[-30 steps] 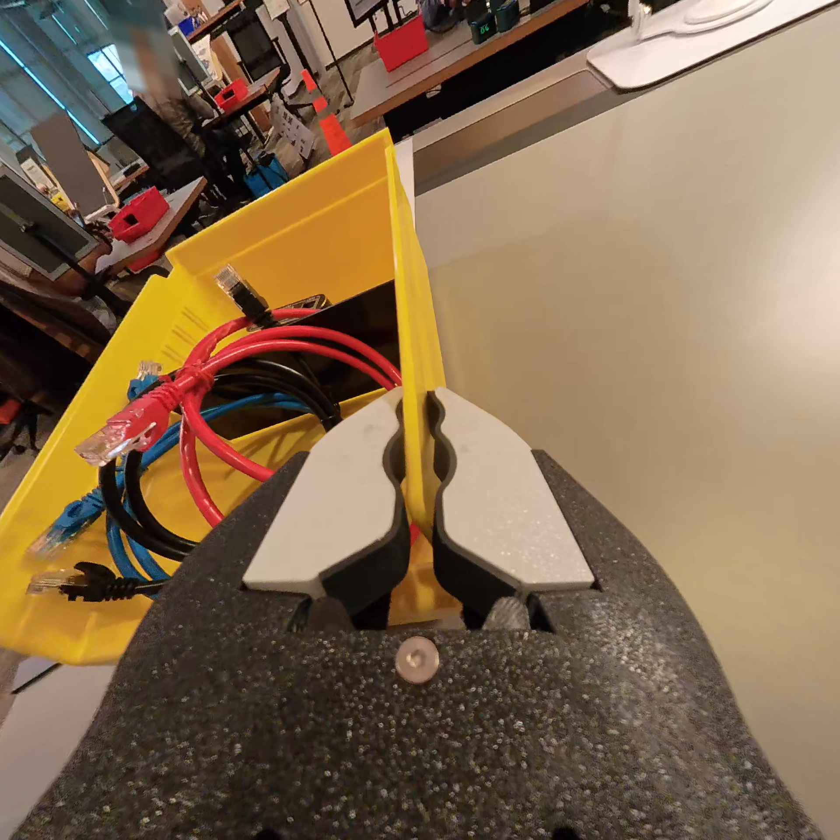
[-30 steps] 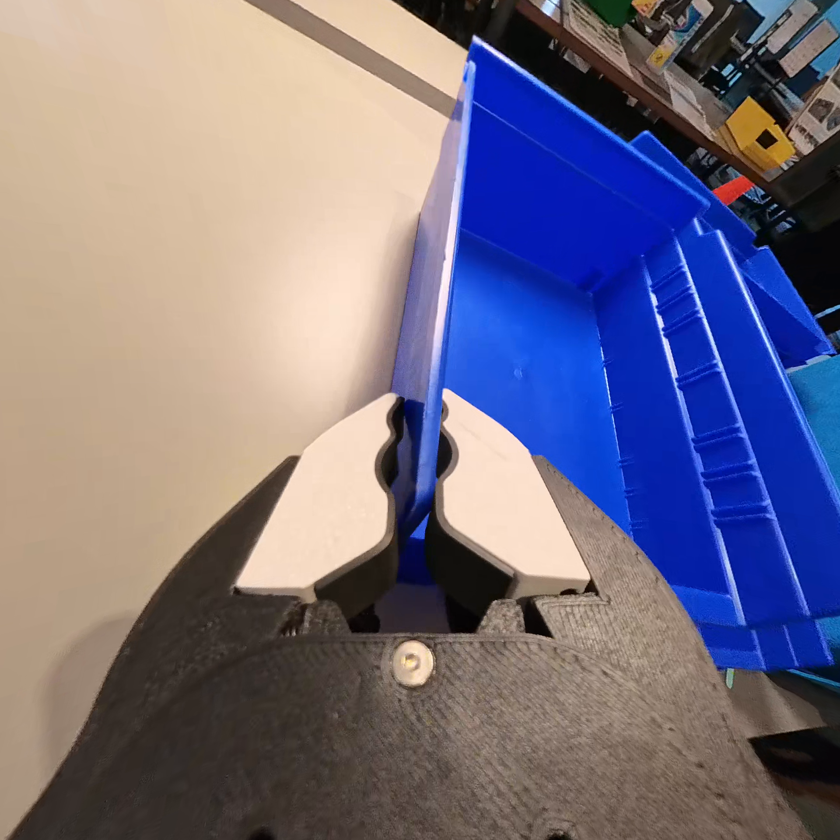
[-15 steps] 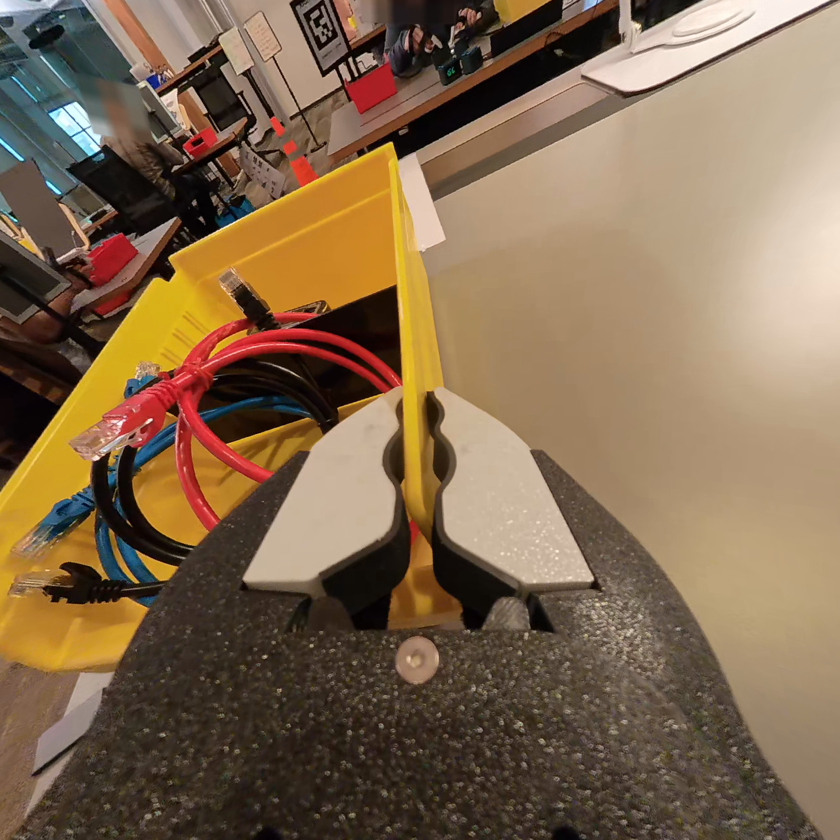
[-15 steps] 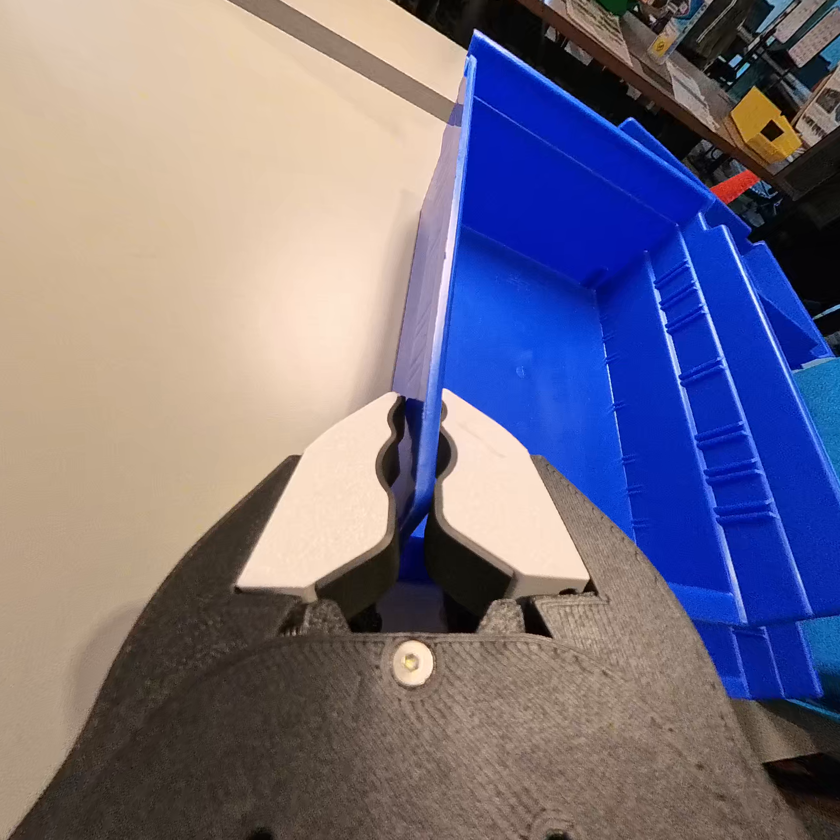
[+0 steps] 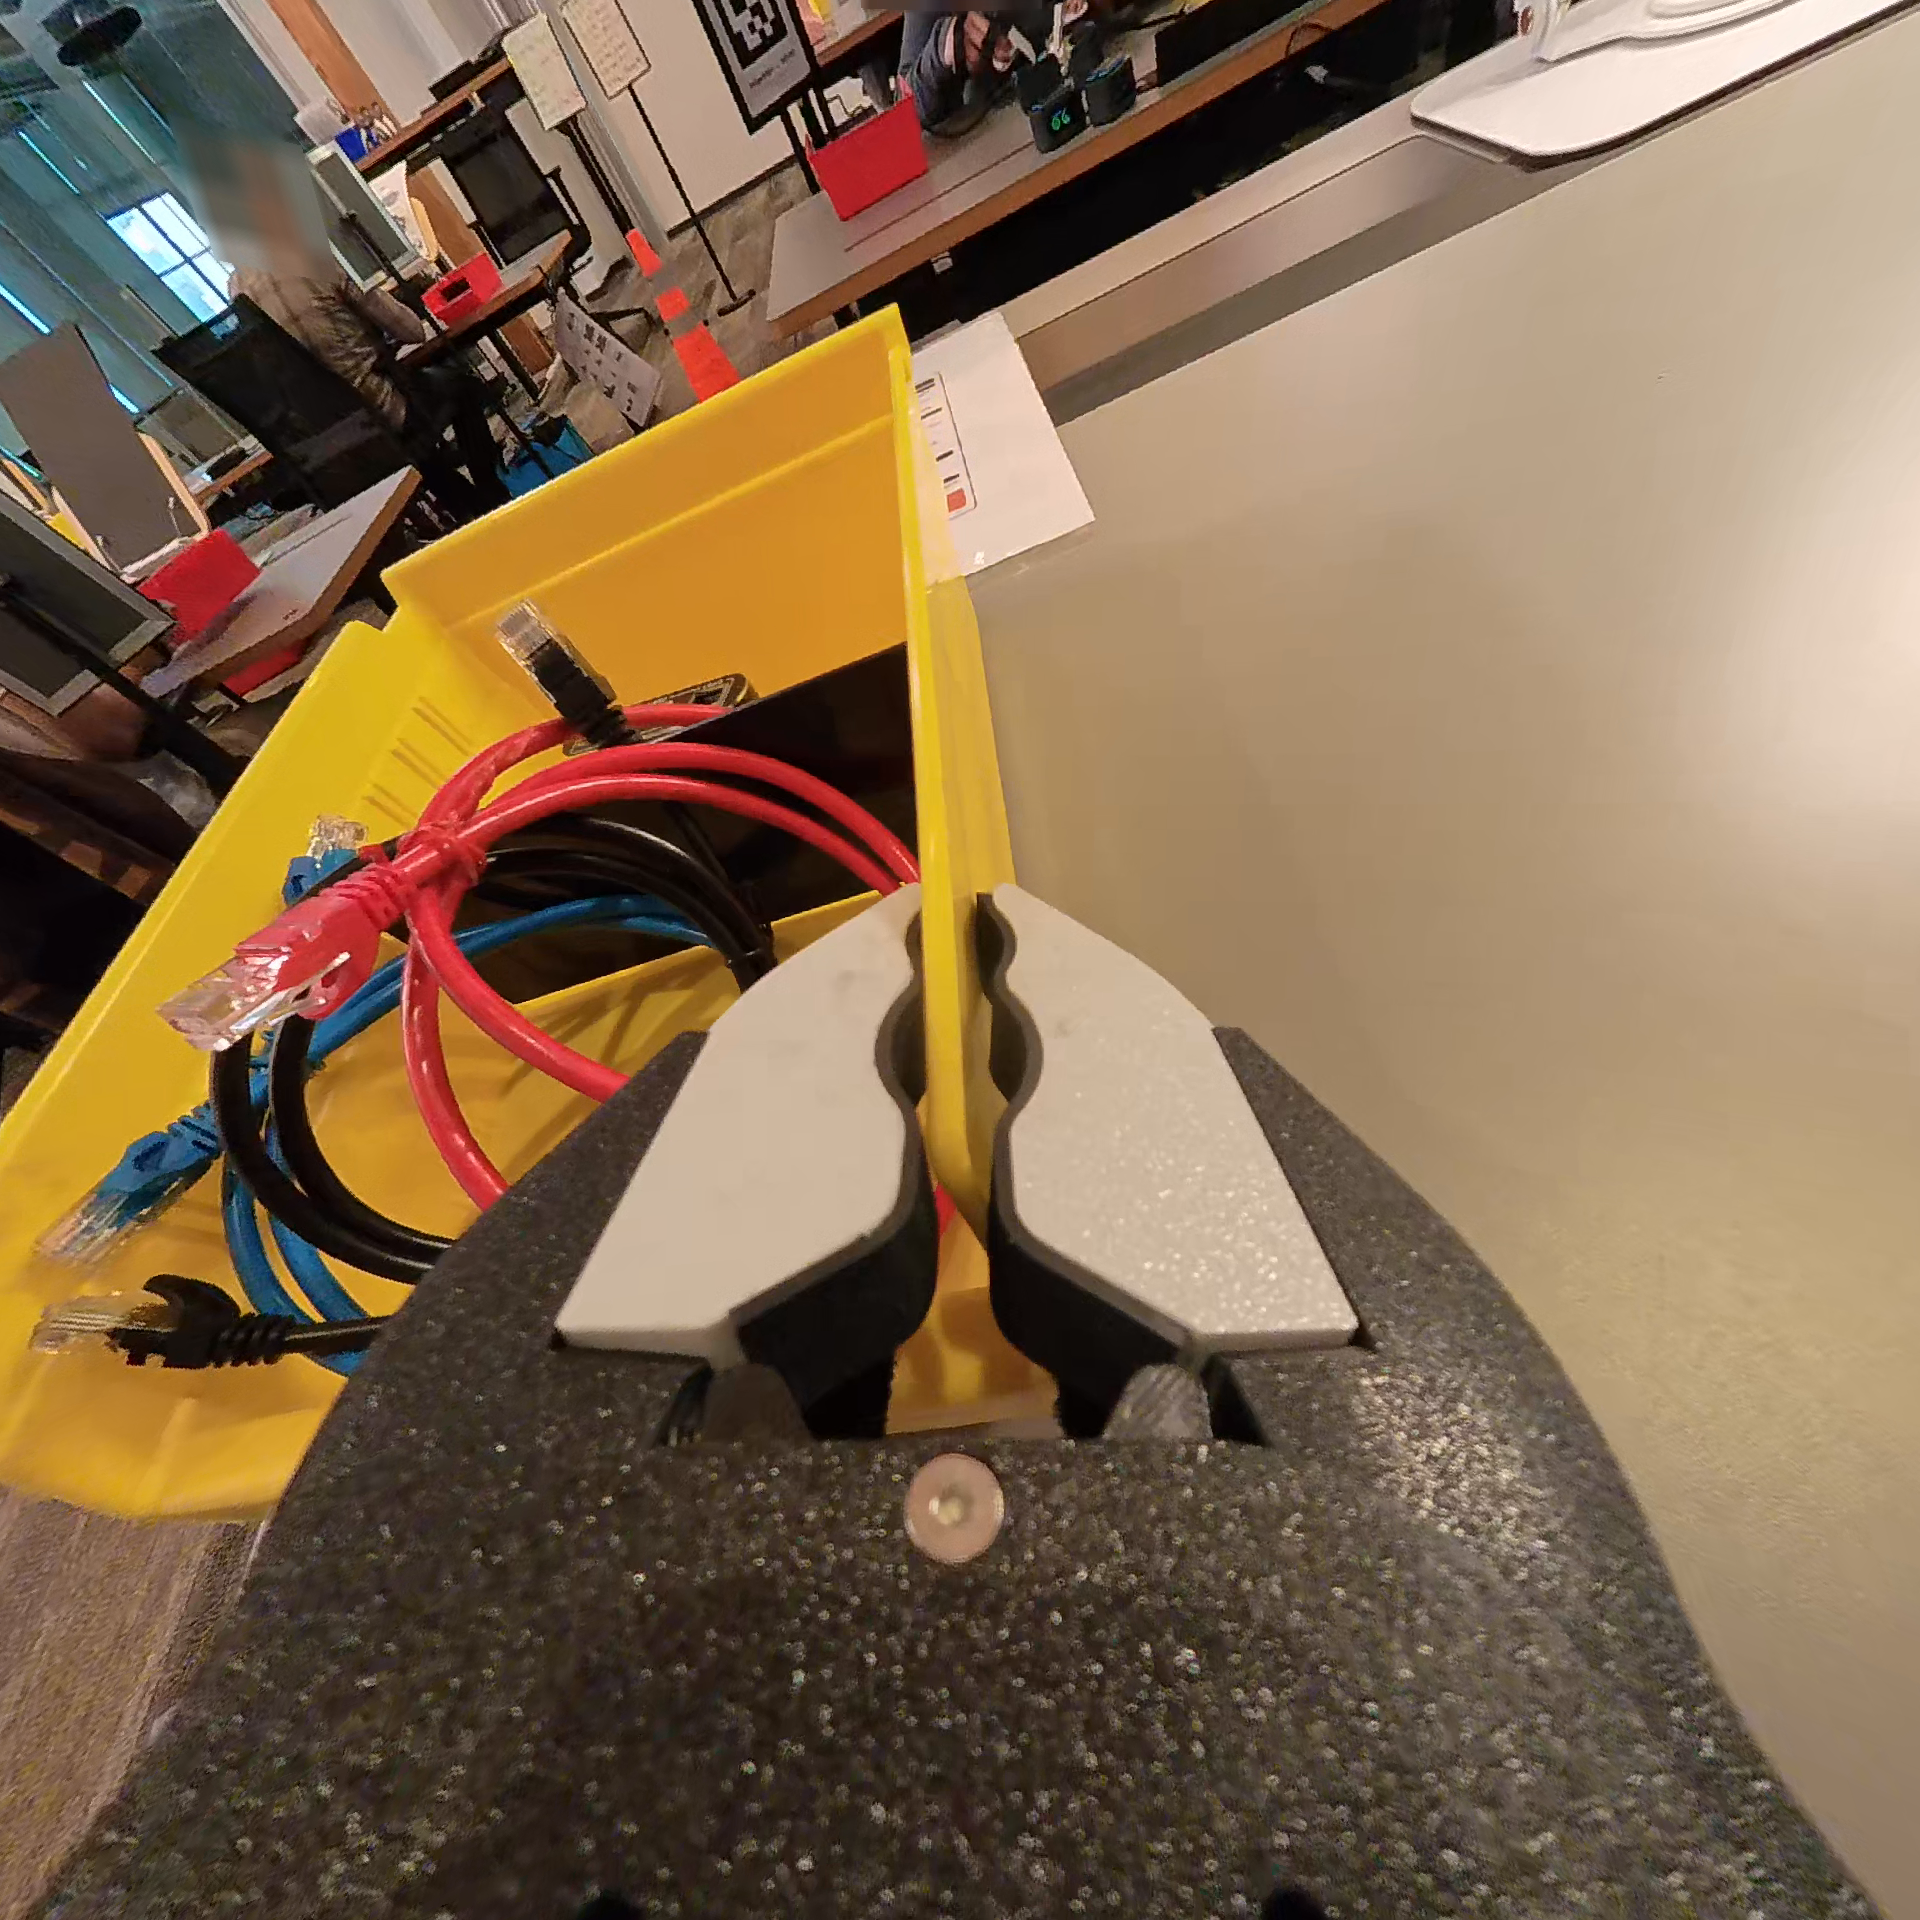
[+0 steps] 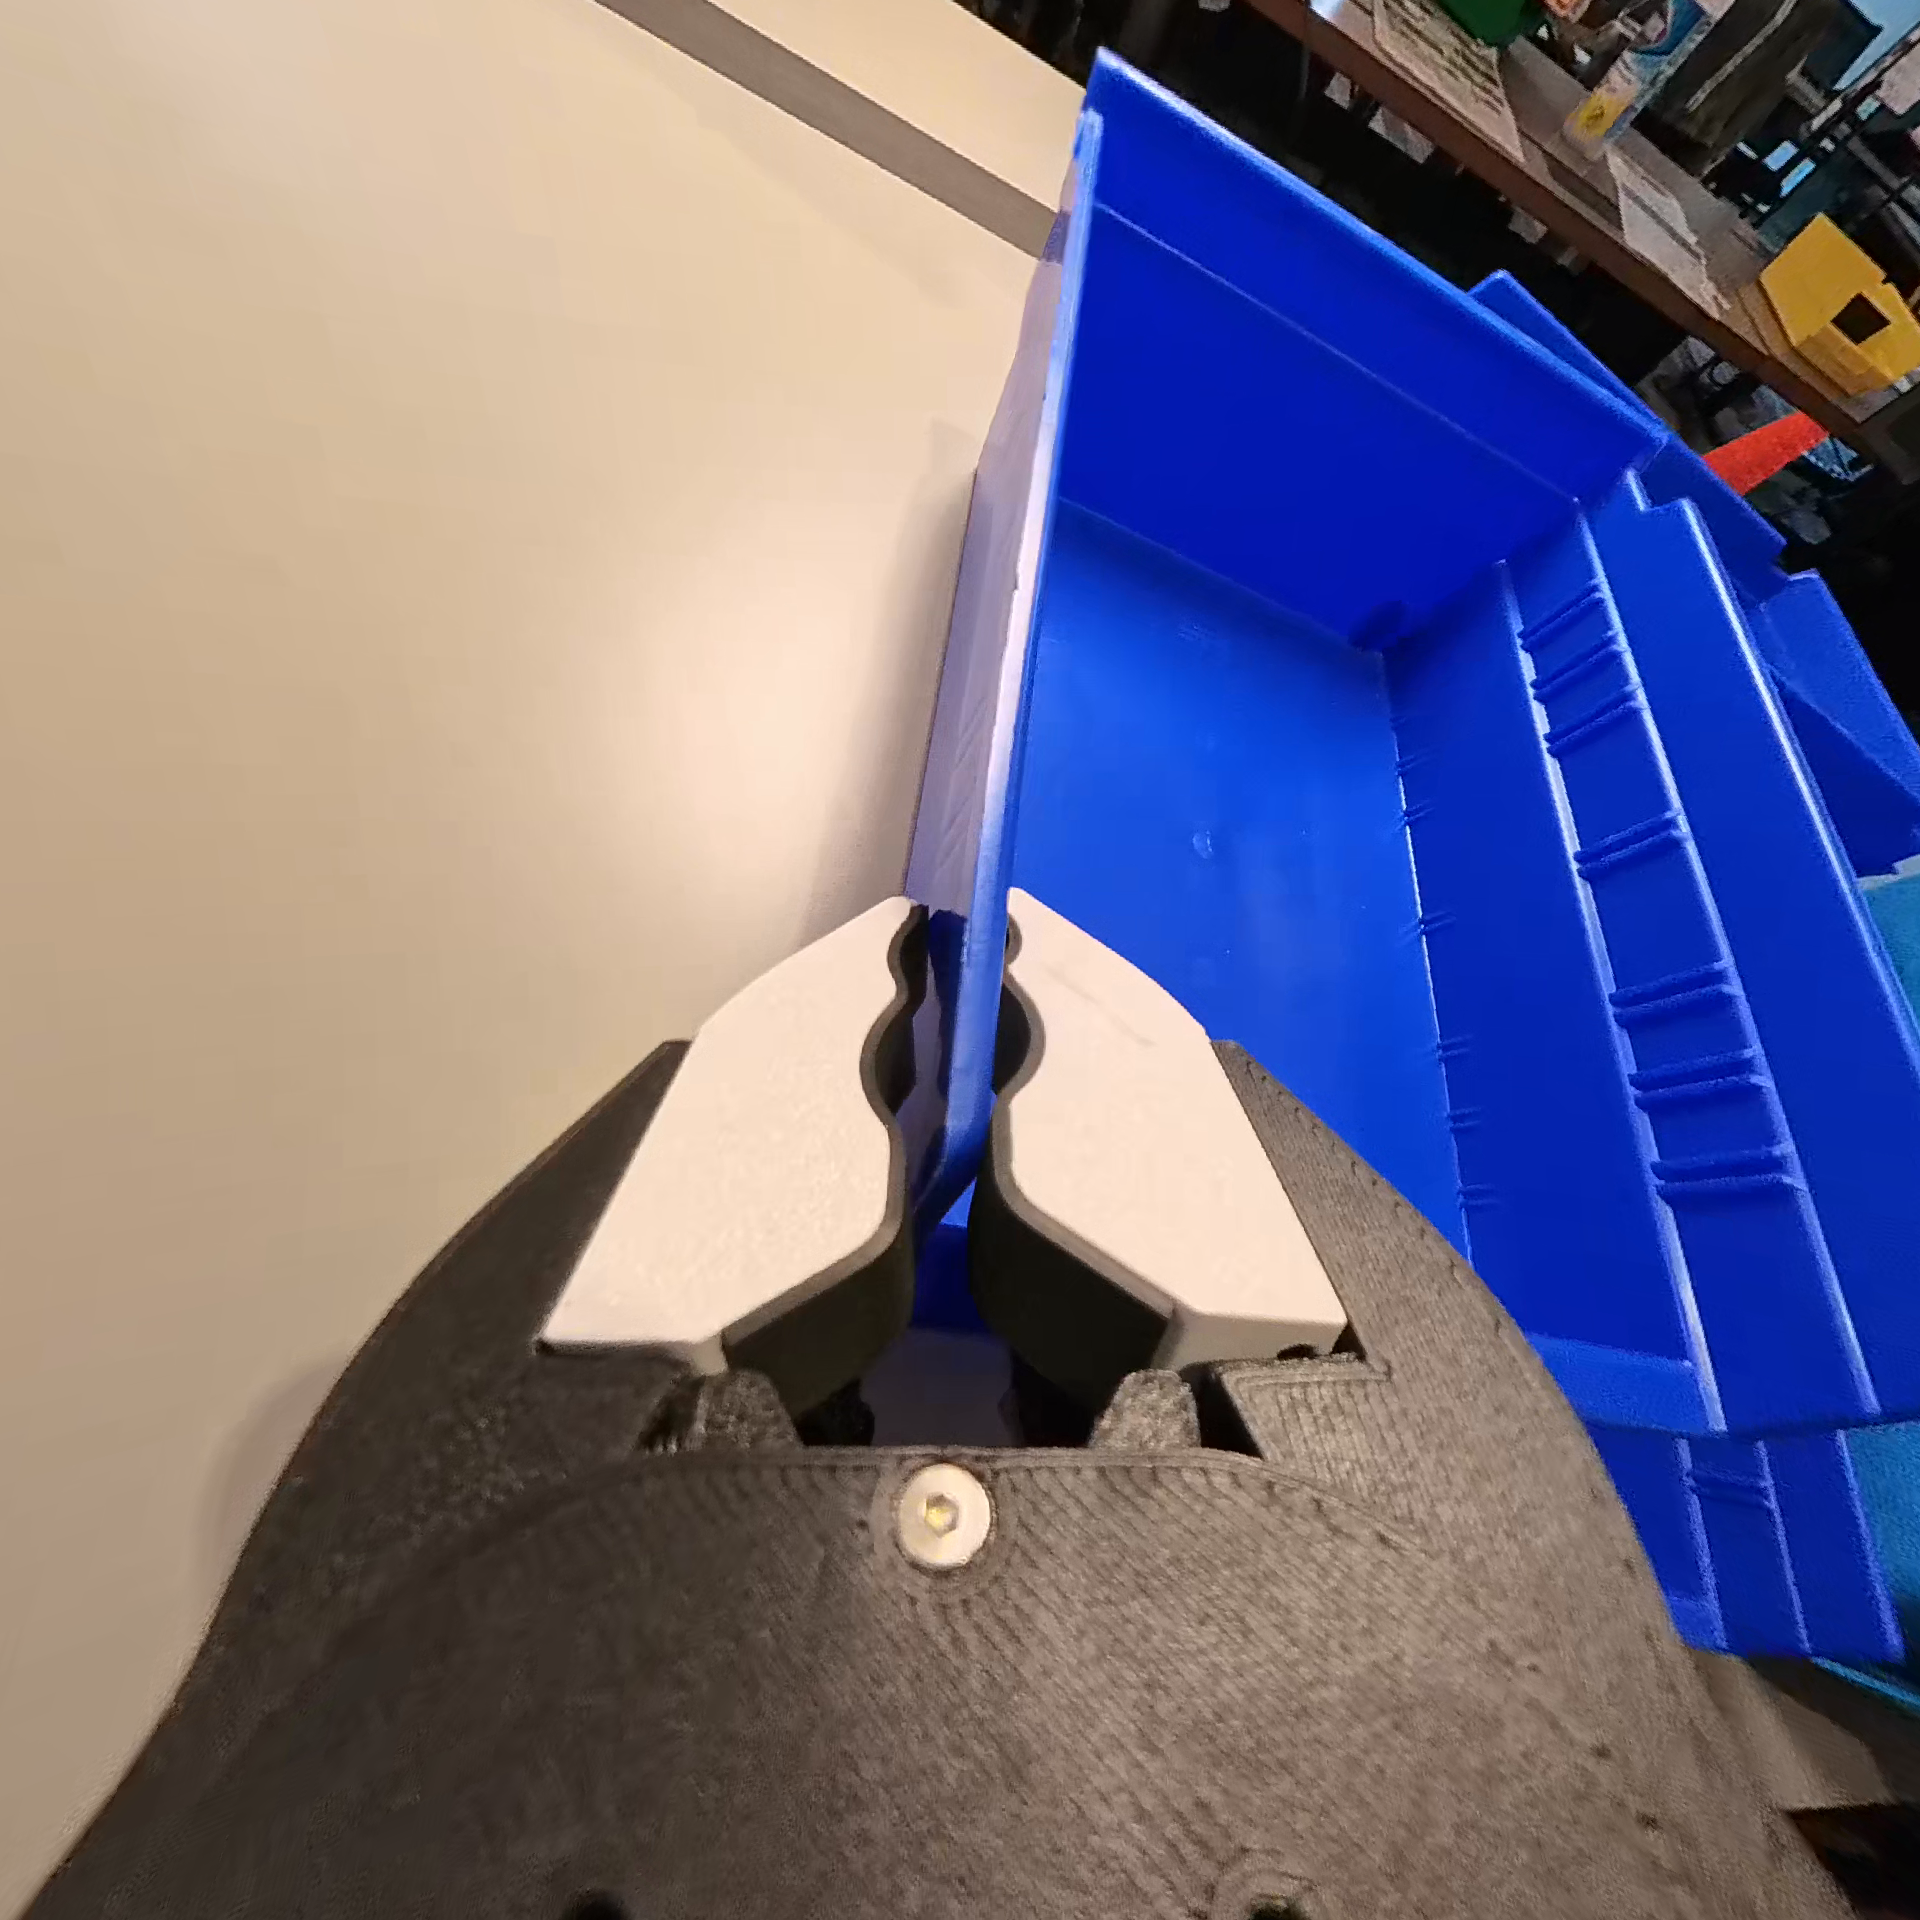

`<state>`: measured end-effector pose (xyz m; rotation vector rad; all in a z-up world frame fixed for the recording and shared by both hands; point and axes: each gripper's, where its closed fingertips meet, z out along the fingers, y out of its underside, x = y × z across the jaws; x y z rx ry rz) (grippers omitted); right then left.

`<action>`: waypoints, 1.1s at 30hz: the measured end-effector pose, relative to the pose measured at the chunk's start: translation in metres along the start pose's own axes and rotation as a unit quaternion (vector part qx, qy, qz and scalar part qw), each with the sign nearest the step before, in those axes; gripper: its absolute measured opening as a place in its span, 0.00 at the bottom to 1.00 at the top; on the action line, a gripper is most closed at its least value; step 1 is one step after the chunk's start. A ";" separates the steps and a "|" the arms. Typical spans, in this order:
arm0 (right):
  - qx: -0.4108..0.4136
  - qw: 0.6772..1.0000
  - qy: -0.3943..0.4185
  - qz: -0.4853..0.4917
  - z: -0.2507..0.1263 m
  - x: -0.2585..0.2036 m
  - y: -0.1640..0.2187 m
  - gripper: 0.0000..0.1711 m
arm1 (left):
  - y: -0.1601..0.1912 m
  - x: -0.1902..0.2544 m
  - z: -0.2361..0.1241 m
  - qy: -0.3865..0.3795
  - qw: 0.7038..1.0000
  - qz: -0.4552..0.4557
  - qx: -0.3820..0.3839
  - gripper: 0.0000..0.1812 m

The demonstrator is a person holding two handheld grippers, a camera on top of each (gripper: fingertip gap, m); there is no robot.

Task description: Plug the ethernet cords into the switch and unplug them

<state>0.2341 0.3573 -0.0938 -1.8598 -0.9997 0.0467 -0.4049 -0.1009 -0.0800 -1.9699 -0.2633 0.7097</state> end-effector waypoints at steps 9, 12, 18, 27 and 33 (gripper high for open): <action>0.021 0.999 -0.034 -0.024 0.004 -0.002 -0.005 0.05 | 0.001 -0.005 0.004 -0.001 1.000 -0.004 0.004 0.03; 0.021 0.999 -0.033 -0.024 0.009 0.000 -0.007 0.05 | 0.001 -0.006 0.005 -0.002 1.000 -0.006 0.003 0.03; 0.023 0.999 -0.030 -0.024 0.012 0.002 -0.008 0.06 | 0.001 -0.007 0.005 0.004 1.000 -0.015 -0.001 0.03; -0.014 0.997 0.000 -0.071 -0.006 0.000 -0.008 0.14 | -0.029 -0.018 -0.024 0.002 0.998 -0.051 0.033 0.19; -0.033 0.994 0.030 -0.104 -0.045 0.006 -0.026 0.15 | -0.051 -0.016 -0.053 0.001 0.999 -0.024 0.022 0.25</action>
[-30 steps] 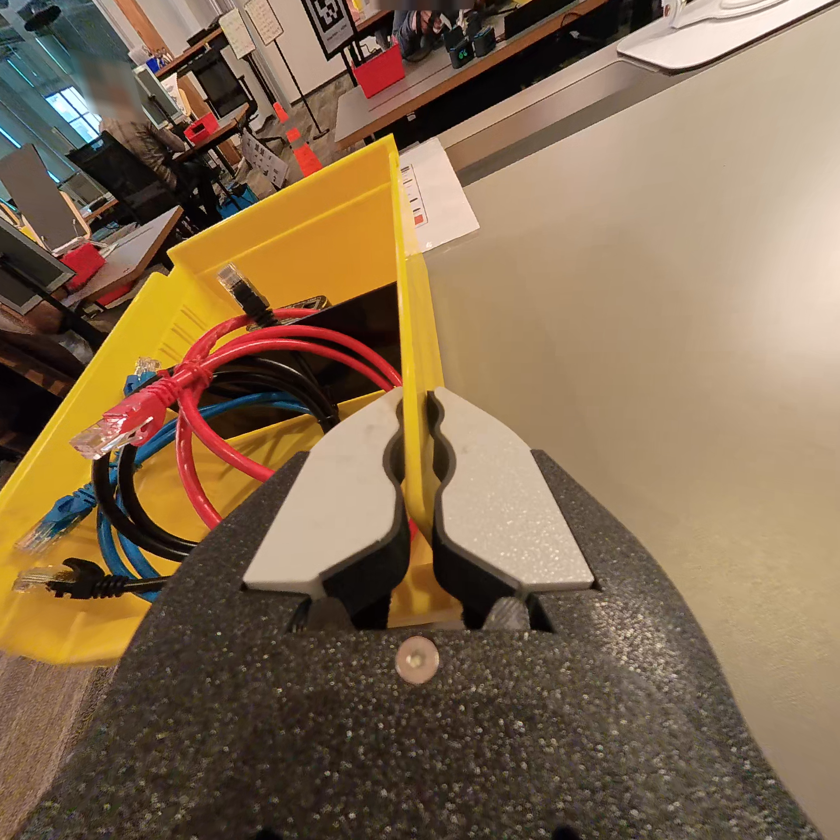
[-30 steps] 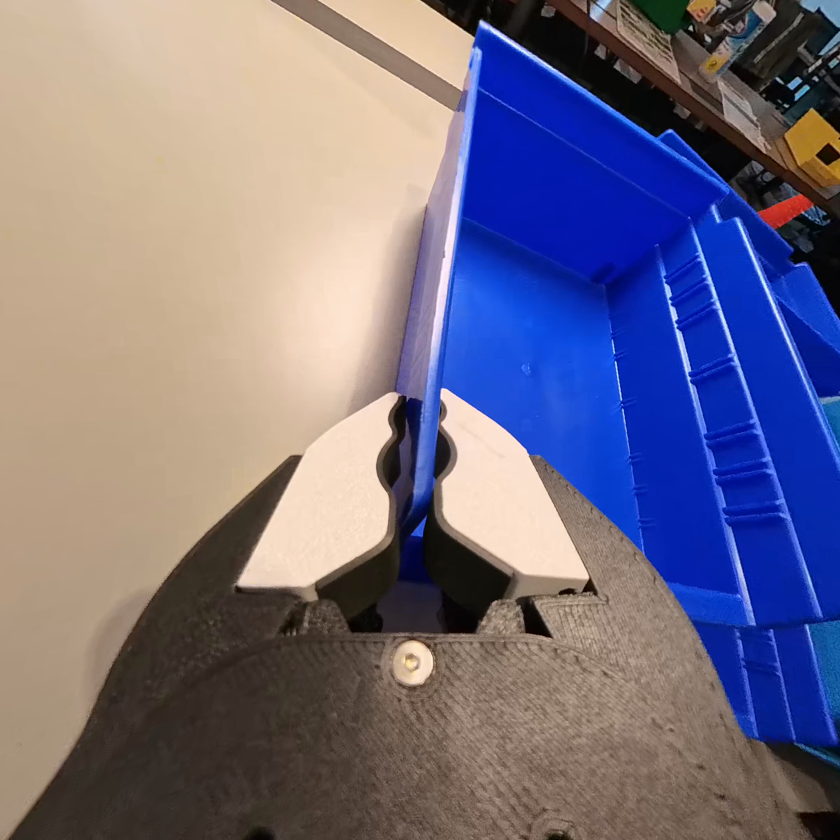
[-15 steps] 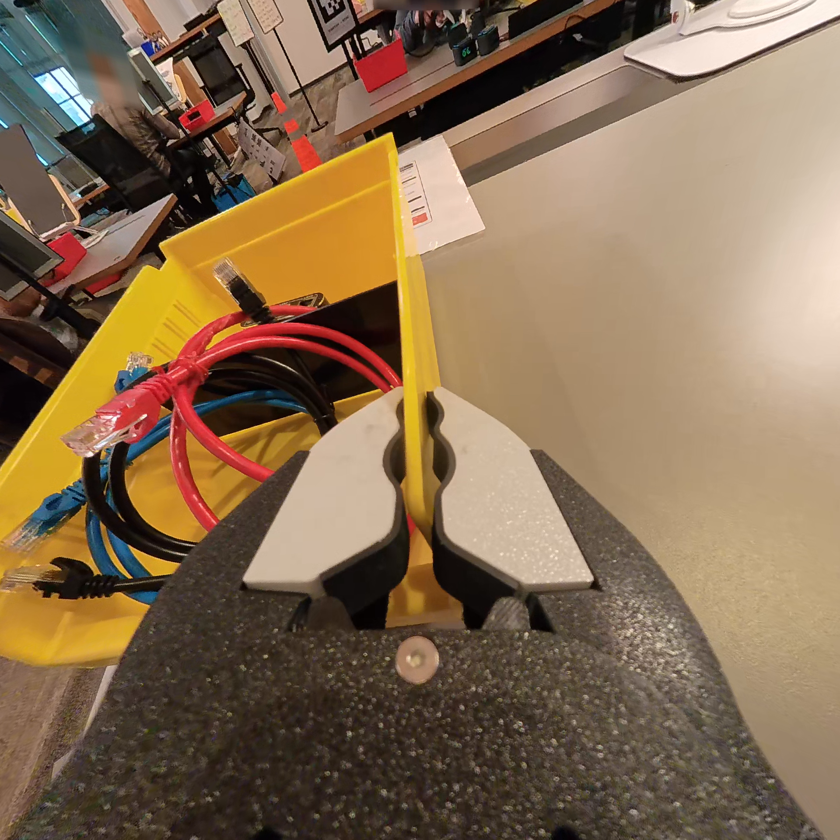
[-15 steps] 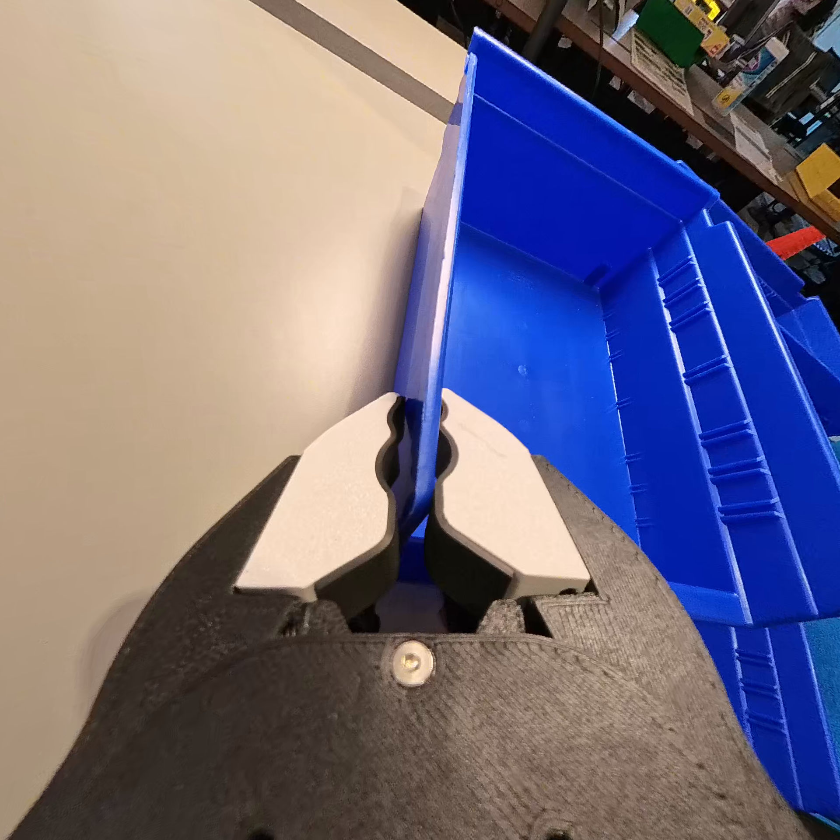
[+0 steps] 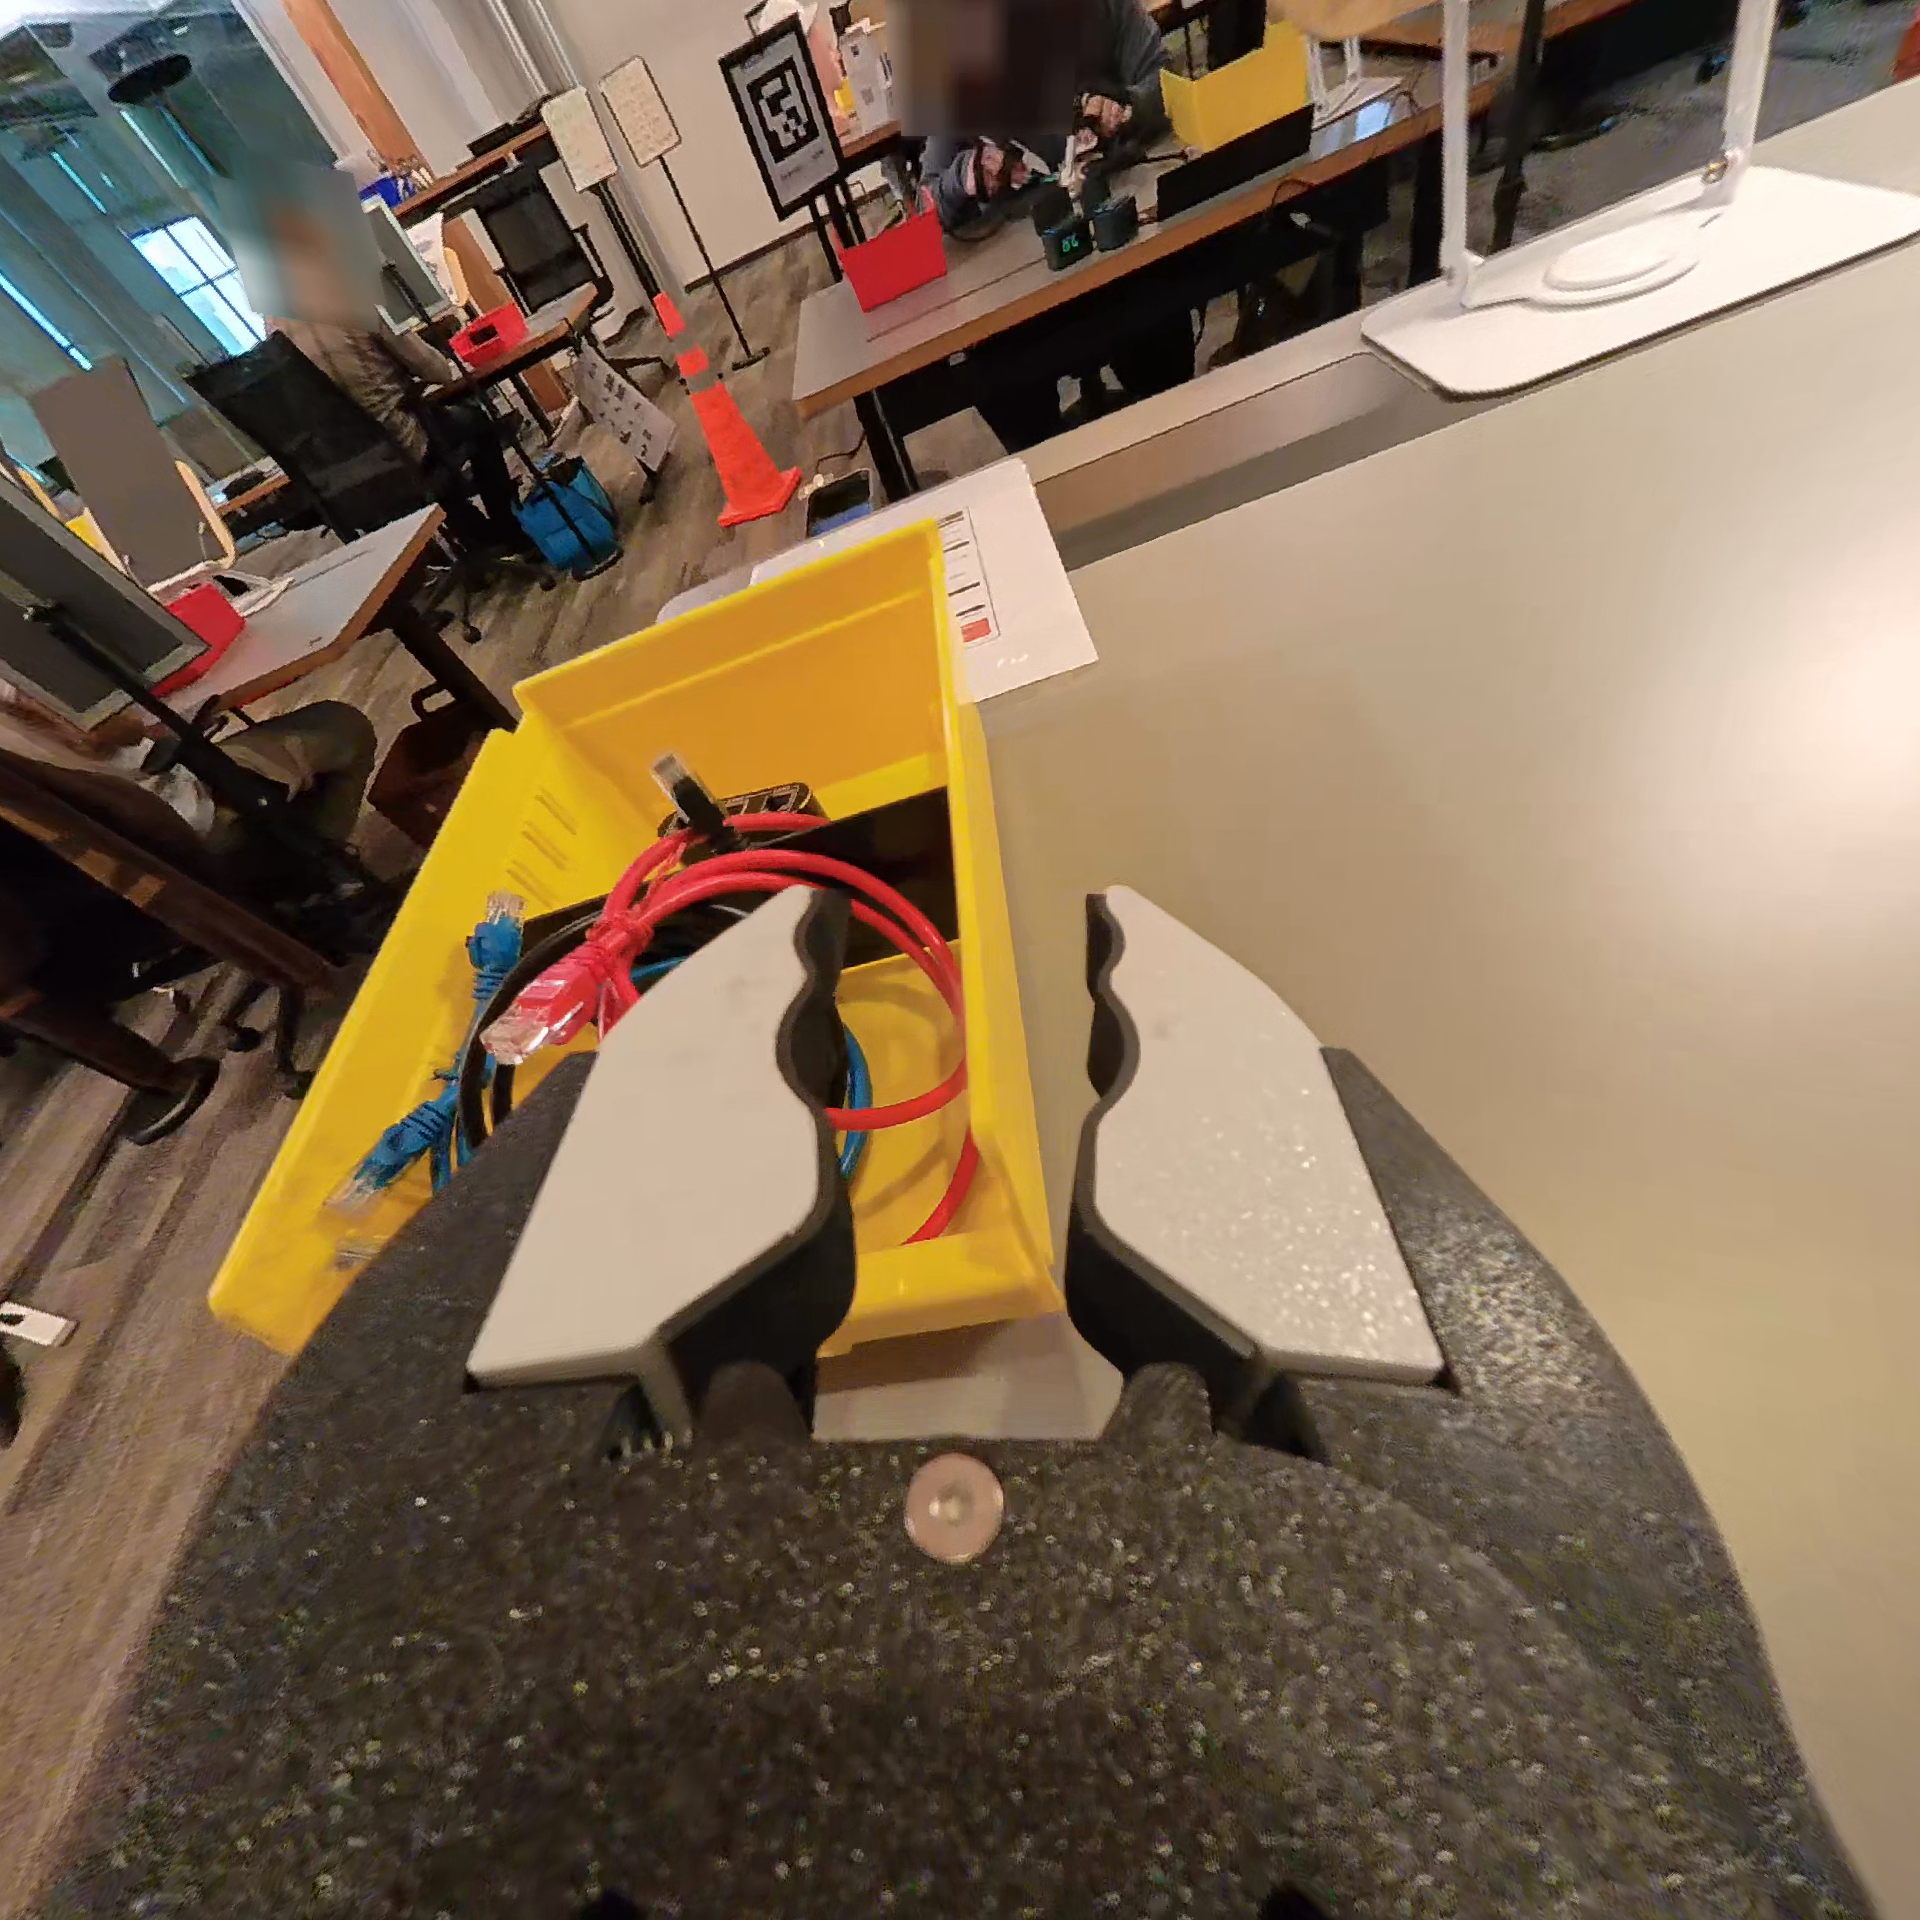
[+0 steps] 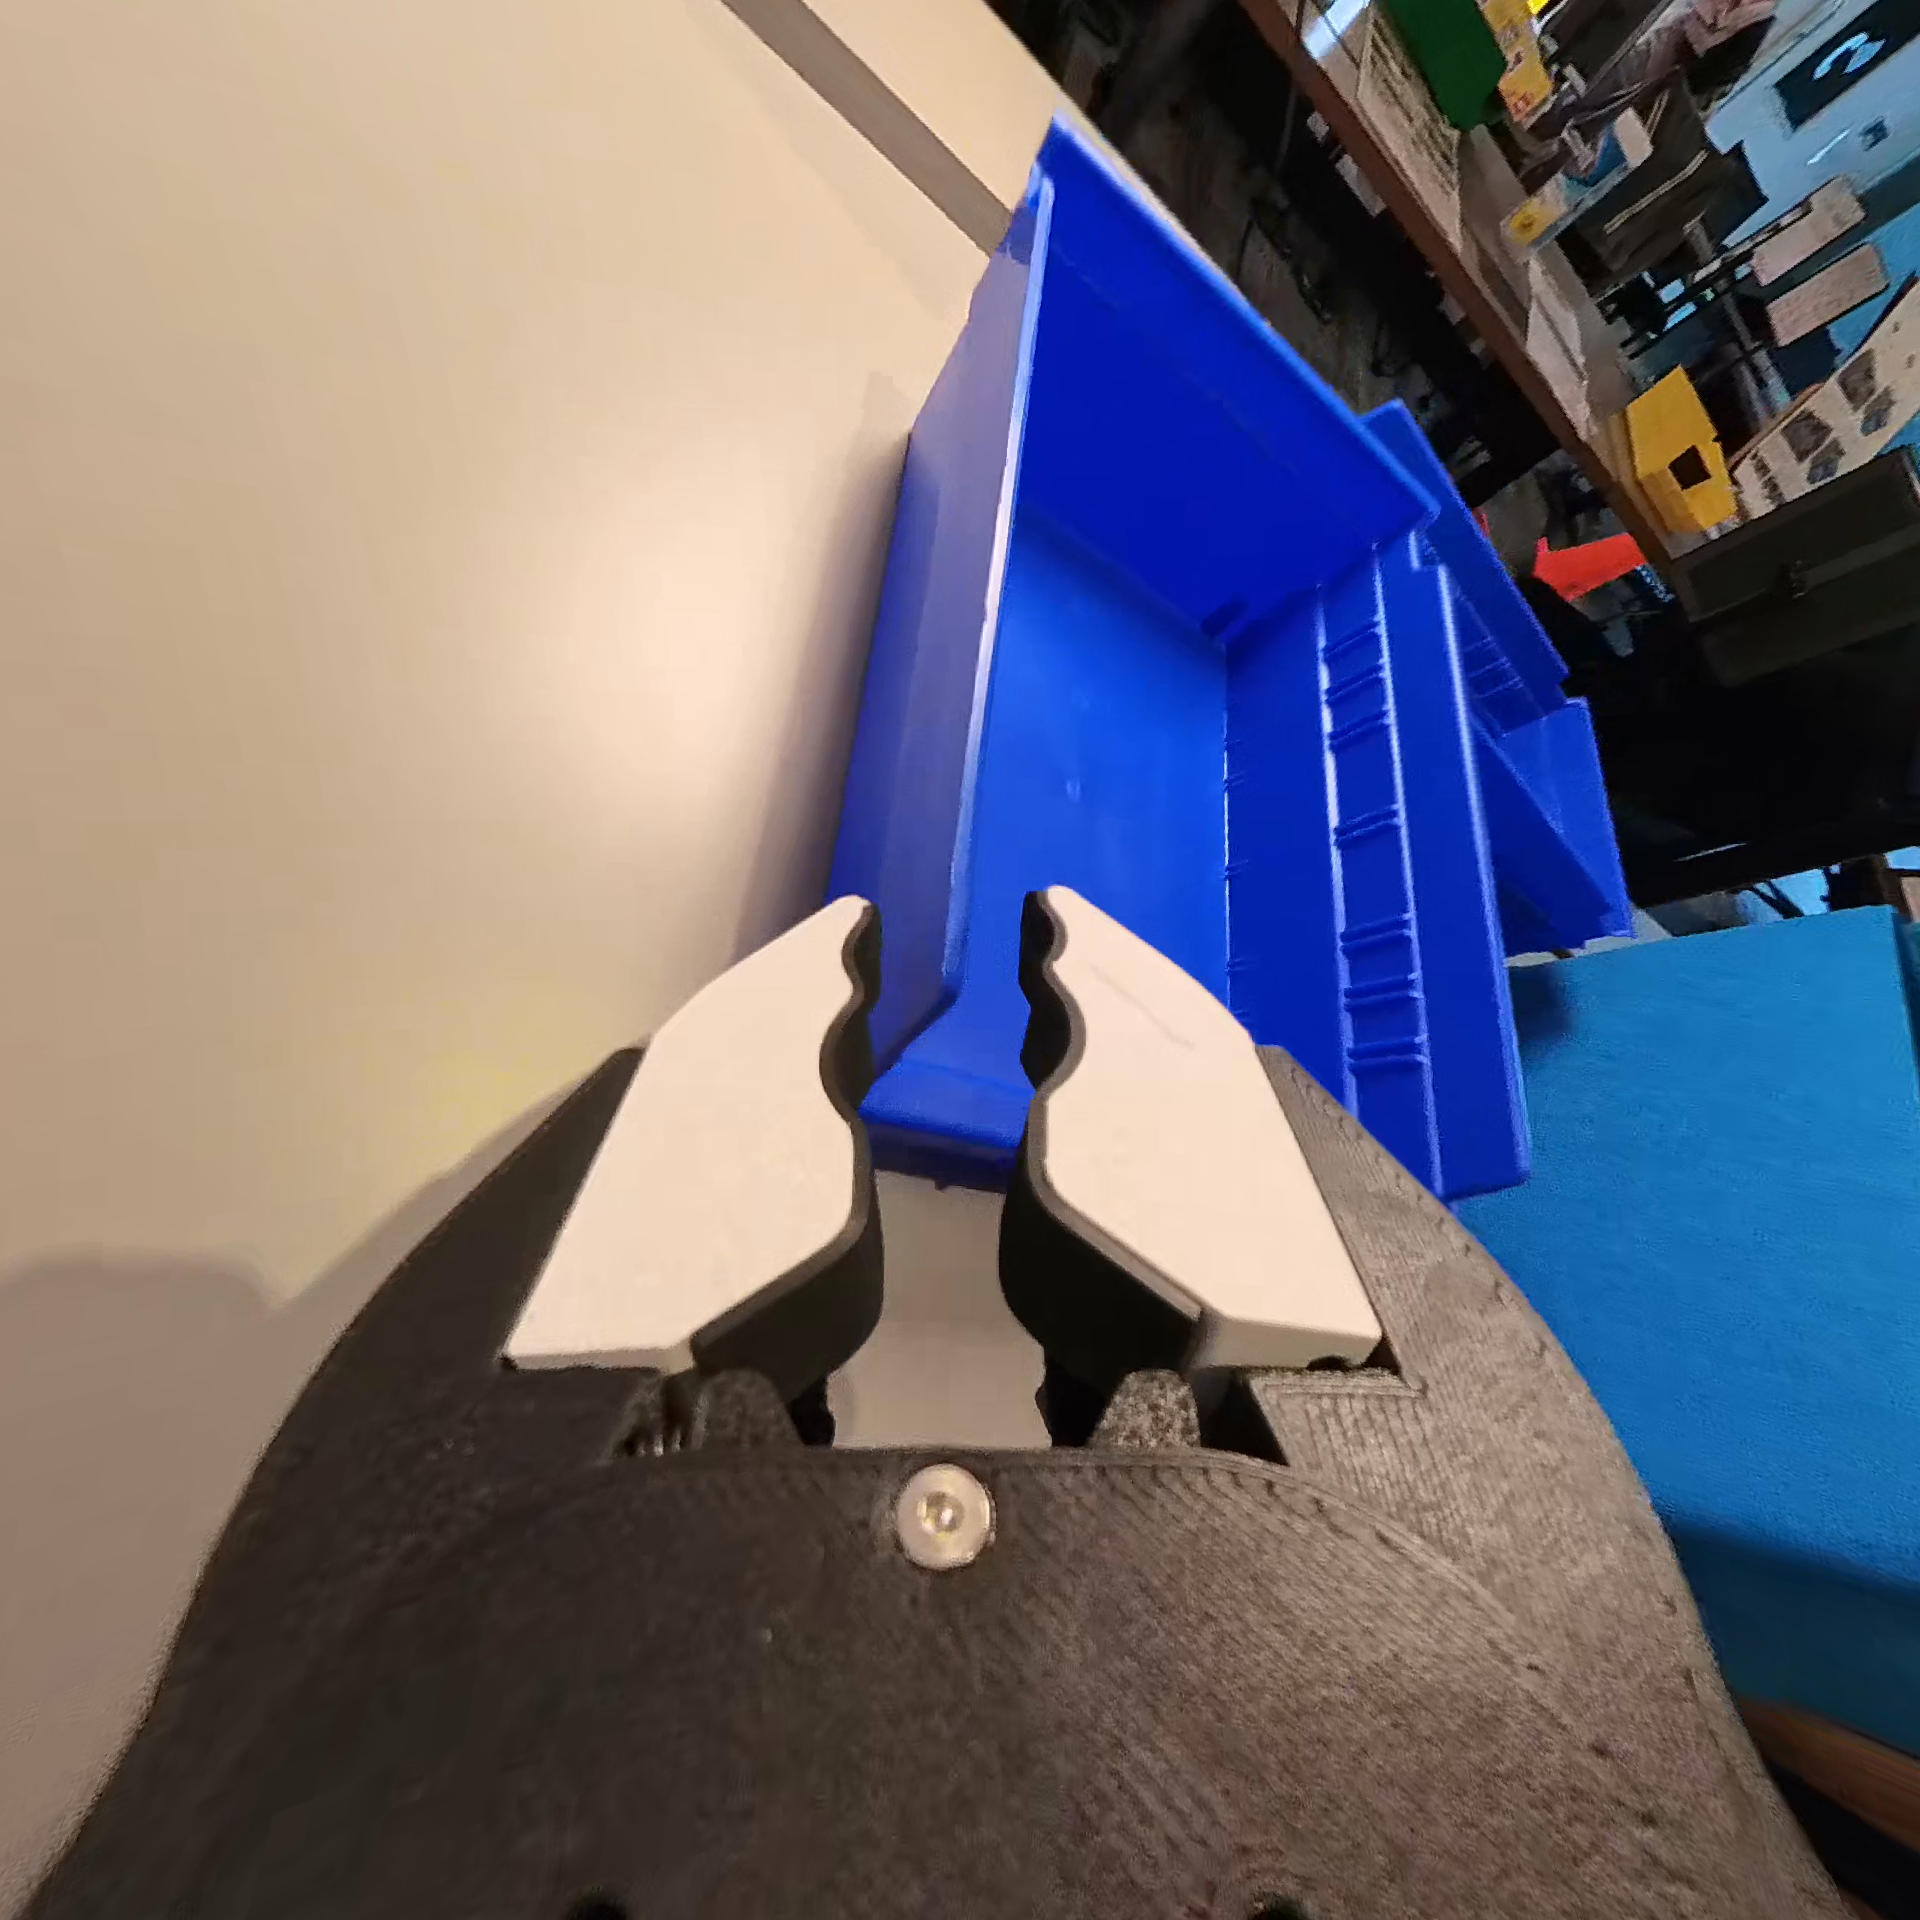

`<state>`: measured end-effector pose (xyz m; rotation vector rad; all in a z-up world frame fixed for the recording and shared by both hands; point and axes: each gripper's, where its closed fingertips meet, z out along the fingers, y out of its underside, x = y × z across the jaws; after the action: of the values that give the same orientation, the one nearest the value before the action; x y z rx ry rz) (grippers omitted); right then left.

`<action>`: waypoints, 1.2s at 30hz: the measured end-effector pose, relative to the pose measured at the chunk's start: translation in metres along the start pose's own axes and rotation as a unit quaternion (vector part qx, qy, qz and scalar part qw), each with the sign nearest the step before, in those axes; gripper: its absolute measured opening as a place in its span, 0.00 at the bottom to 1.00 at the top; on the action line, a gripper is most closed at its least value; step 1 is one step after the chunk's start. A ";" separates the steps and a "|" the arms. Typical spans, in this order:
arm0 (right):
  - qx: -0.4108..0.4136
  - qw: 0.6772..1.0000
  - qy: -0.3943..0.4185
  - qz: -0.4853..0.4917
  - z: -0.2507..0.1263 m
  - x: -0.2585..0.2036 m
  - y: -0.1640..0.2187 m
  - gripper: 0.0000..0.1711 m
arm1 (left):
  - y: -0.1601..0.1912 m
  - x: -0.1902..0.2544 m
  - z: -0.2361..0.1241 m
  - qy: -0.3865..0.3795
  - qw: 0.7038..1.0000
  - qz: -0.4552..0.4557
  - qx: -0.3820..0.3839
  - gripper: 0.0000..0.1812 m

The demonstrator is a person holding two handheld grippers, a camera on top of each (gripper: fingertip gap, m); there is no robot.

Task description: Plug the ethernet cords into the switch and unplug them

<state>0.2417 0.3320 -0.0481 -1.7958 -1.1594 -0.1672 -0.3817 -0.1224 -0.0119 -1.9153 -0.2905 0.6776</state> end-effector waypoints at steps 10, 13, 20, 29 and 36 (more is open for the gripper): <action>0.072 0.993 -0.085 -0.029 0.011 -0.077 -0.088 0.18 | -0.034 0.070 0.016 0.082 0.996 0.017 0.021 0.27; 0.080 0.990 -0.113 -0.026 0.029 -0.105 -0.106 0.20 | -0.035 0.089 0.020 0.100 0.995 0.023 0.018 0.27; 0.067 0.981 -0.182 0.019 0.072 -0.158 -0.103 0.23 | -0.021 0.101 0.016 0.117 0.993 0.032 -0.012 0.27; 0.032 0.972 -0.230 0.045 0.091 -0.178 -0.082 0.27 | -0.038 0.057 0.007 0.114 0.993 0.011 -0.028 0.27; 0.029 0.968 -0.243 0.047 0.091 -0.181 -0.081 0.26 | -0.023 -0.044 0.020 0.025 0.995 -0.014 -0.099 0.26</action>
<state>0.0500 0.2949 -0.1448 -1.8898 -1.3925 0.3818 -0.4265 -0.1185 0.0166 -2.1088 -0.3635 0.5989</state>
